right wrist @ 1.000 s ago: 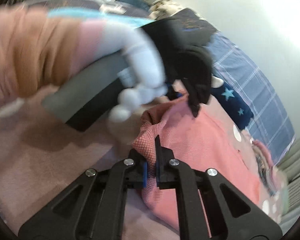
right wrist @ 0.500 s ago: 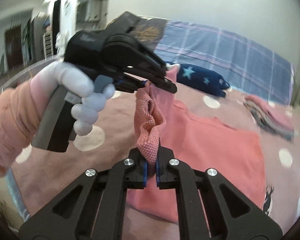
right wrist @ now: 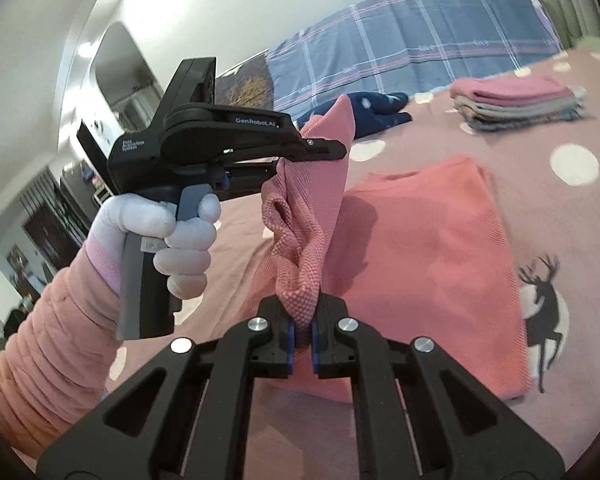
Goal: Fold small clothes
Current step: 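Grasp the pink shirt's folded edge with both grippers and lift it, then open the left gripper while the right gripper folds the held edge over and releases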
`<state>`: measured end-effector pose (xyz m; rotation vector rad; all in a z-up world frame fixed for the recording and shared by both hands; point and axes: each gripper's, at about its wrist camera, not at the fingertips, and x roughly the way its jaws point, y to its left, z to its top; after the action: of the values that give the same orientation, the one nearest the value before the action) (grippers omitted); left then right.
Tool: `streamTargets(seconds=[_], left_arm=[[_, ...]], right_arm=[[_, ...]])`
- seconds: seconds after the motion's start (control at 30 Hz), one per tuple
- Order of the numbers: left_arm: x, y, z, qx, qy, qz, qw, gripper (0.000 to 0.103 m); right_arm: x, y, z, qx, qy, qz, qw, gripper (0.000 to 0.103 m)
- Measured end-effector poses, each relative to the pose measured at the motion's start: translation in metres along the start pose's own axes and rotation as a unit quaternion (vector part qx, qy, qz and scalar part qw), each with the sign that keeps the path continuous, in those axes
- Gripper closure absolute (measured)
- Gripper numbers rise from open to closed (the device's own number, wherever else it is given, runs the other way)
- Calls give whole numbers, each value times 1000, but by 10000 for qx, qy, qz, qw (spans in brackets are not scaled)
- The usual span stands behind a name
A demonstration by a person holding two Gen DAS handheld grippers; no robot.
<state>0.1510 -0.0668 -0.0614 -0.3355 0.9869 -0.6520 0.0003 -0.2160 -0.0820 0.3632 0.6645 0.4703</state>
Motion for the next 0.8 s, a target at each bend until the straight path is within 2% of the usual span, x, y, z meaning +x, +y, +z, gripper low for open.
streamTargets(seconds=[0.23, 0.47, 0.53, 0.63, 0.73, 0.8], left_arm=[[37, -35, -5, 364, 349, 337, 9982, 89], [75, -64, -18, 839, 669, 676, 9919, 89], [84, -69, -20, 986, 728, 893, 9884, 86], [91, -77, -22, 1184, 687, 1109, 9844, 72], [78, -89, -24, 1320, 436, 992, 9853, 69], [61, -102, -23, 1578, 158, 1013, 9821, 64]], right_arm=[[-23, -40, -10, 547, -25, 136, 9984, 98], [-36, -71, -25, 1016, 63, 155, 9947, 98], [-40, -78, -27, 1099, 75, 142, 9938, 98], [-40, -84, -33, 1171, 116, 125, 9930, 98], [-41, -89, -39, 1293, 185, 129, 9913, 98], [-41, -94, -41, 1407, 216, 129, 9897, 98]])
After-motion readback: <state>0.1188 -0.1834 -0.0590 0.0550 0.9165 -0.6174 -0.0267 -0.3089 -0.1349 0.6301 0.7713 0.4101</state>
